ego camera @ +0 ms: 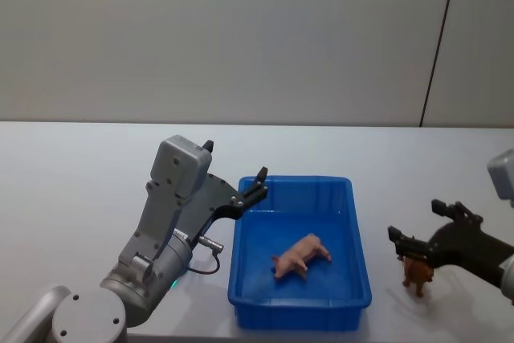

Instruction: Pick up the two dolls from the table and place them into the box.

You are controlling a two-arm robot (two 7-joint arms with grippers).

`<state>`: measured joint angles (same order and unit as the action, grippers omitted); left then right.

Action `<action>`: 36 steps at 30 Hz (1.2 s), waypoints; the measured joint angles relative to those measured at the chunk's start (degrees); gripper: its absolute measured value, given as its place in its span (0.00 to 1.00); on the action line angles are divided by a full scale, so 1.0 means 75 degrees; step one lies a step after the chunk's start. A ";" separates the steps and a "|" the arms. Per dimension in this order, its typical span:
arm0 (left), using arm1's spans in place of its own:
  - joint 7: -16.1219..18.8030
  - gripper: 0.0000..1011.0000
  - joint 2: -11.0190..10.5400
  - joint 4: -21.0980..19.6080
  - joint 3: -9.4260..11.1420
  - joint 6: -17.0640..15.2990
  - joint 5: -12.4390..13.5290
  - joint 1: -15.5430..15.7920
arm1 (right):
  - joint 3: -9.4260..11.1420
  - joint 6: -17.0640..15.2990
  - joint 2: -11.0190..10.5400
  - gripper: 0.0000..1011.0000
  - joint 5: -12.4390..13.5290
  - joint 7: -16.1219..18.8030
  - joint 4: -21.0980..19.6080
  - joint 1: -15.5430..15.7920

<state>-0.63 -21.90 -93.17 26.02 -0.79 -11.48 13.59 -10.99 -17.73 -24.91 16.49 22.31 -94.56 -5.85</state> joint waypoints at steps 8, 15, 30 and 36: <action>0.0000 0.99 0.0000 0.0000 0.0000 0.0000 0.0000 0.0000 | 0.0055 -0.0048 -0.0208 0.99 0.0021 0.0113 -0.0005 0.0260; 0.0000 0.99 0.0000 0.0000 0.0000 0.0000 0.0000 0.0000 | 0.0047 -0.0053 -0.0290 0.99 -0.0041 0.0157 0.0031 0.0414; 0.0000 0.99 0.0000 0.0000 0.0000 0.0000 0.0000 0.0000 | -0.0103 -0.0090 -0.0171 0.99 -0.0251 -0.0080 0.0325 0.0443; 0.0000 0.99 0.0000 0.0000 0.0000 0.0000 0.0000 0.0000 | -0.0171 -0.0134 -0.0068 0.99 -0.0285 -0.0198 0.0443 0.0401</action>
<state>-0.62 -21.89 -93.17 26.02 -0.79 -11.48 13.59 -12.27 -18.73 -25.42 14.35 20.83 -91.23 -2.85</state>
